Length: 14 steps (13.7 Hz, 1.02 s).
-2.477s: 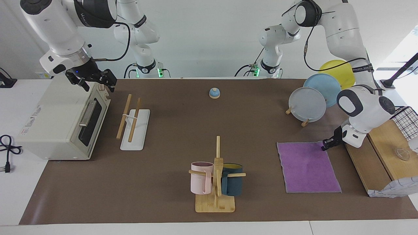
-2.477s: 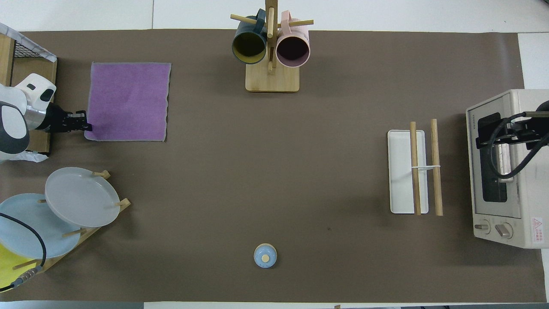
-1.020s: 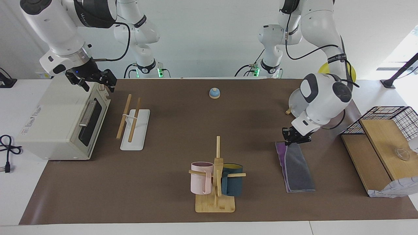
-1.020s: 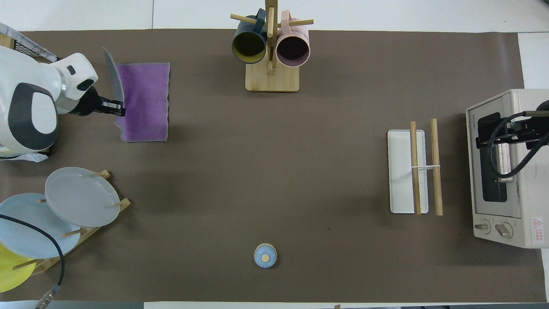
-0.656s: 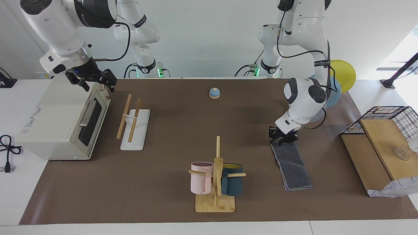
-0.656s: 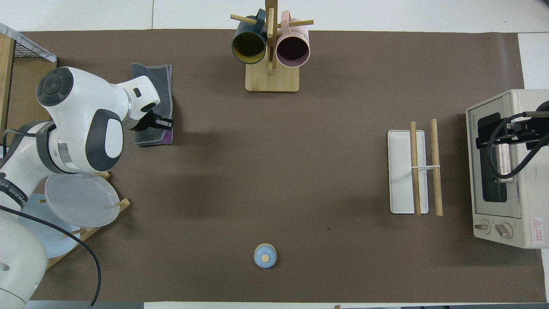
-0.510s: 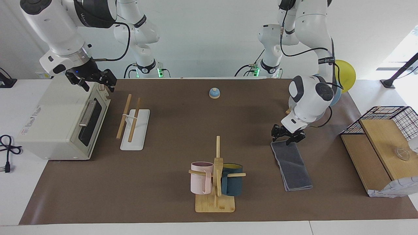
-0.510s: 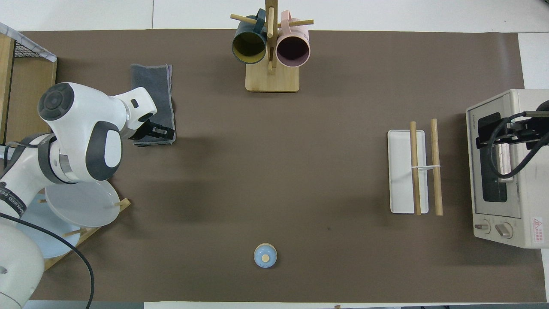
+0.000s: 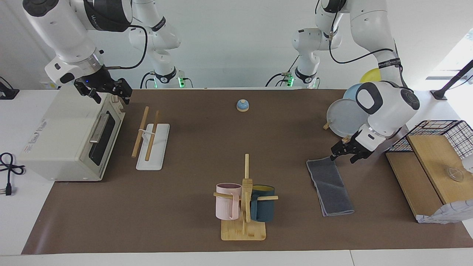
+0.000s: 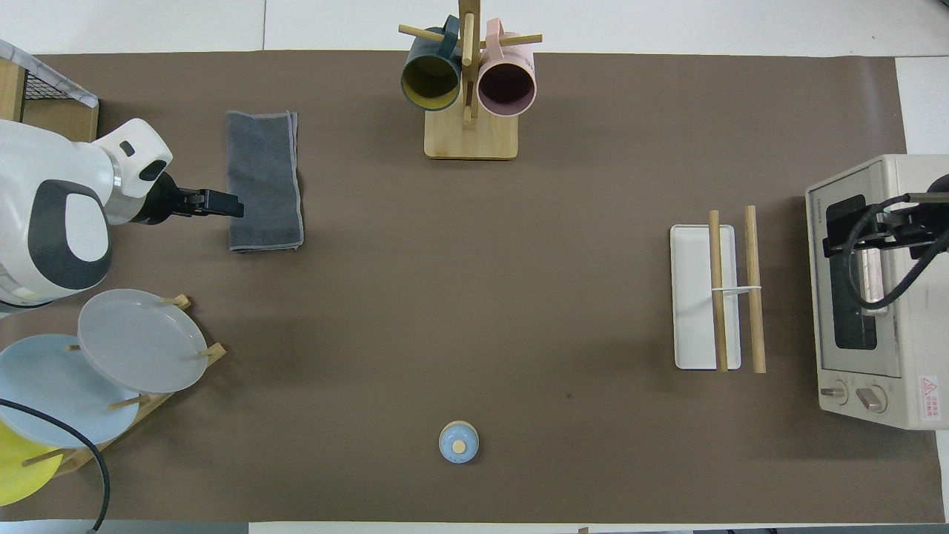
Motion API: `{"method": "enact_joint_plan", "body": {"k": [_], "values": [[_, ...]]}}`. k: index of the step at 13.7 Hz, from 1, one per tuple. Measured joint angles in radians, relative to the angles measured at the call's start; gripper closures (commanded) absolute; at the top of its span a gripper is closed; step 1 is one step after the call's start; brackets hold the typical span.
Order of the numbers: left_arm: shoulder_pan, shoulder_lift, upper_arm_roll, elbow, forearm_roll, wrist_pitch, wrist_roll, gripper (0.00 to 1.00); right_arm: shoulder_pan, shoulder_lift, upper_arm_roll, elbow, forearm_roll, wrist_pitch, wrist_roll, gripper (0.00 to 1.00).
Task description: Fold towel and hang on rack
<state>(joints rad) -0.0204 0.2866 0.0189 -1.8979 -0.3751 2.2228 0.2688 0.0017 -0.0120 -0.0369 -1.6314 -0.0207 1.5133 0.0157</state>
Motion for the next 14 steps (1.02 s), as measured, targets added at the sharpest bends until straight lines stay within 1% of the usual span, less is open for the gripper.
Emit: {"method": "enact_joint_plan", "body": {"k": [4, 7, 8, 9, 10, 12, 14], "values": [[0.024, 0.091, -0.001, 0.034, -0.109, 0.001, 0.001, 0.0, 0.0, 0.0, 0.0, 0.0, 0.0, 0.0, 0.0, 0.0], [0.024, 0.121, -0.008, 0.034, -0.153, 0.001, 0.001, 0.0, 0.0, 0.0, 0.0, 0.0, 0.0, 0.0, 0.0, 0.0], [0.024, 0.125, -0.011, 0.034, -0.157, 0.001, 0.001, 0.01, 0.0, 0.0, 0.0, 0.0, 0.0, 0.0, 0.0, 0.0], [0.023, 0.126, -0.012, 0.034, -0.158, 0.002, 0.001, 0.06, 0.0, 0.0, 0.0, 0.0, 0.0, 0.0, 0.0, 0.0], [0.023, 0.126, -0.014, 0.034, -0.158, 0.003, 0.001, 0.15, 0.0, 0.0, 0.0, 0.0, 0.0, 0.0, 0.0, 0.0], [0.023, 0.131, -0.016, 0.034, -0.158, 0.005, 0.001, 0.42, 0.0, 0.0, 0.0, 0.0, 0.0, 0.0, 0.0, 0.0], [0.023, 0.131, -0.016, 0.034, -0.158, 0.007, 0.001, 0.43, 0.0, 0.0, 0.0, 0.0, 0.0, 0.0, 0.0, 0.0]]}}
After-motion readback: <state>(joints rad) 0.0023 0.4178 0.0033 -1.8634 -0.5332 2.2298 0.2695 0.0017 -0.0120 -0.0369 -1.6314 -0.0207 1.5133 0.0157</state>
